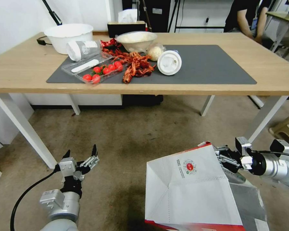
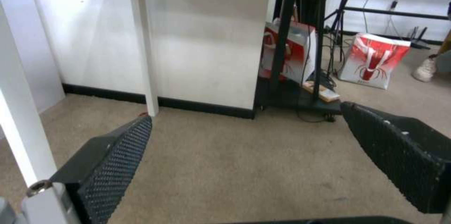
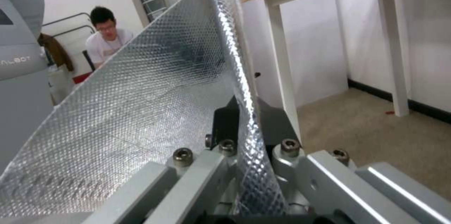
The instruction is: Pick up the food delivery bag from the floor and place it on the table.
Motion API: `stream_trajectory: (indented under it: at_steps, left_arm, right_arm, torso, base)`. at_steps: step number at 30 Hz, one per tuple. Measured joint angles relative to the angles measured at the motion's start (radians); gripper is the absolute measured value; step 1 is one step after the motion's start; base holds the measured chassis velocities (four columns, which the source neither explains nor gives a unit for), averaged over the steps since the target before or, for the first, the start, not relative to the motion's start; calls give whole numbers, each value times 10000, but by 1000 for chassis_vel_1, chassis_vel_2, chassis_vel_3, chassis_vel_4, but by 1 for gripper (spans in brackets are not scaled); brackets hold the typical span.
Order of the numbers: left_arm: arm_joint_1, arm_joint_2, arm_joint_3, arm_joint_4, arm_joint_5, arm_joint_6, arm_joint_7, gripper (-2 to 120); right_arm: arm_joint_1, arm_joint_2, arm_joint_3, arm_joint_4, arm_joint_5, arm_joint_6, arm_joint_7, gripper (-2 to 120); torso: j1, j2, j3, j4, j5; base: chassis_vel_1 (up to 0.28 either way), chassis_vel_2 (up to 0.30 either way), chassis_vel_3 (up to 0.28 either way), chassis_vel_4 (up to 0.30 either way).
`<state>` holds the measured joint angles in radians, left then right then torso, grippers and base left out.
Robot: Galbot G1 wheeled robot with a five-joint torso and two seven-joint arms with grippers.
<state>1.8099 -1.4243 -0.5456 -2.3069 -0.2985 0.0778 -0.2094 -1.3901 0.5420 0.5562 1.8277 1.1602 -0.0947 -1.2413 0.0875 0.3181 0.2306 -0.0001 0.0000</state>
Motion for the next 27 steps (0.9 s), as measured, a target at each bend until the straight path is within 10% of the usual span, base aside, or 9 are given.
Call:
stream_trajectory:
  at_steps: [27]
  left_arm:
    - [23,-20,5,-11,29,-12,65,100]
  right_arm:
    - [-145,54,56,199,3,0,23,0]
  torso:
    - [354,1092,739,0,0]
  base:
    - [0,0,0,0]
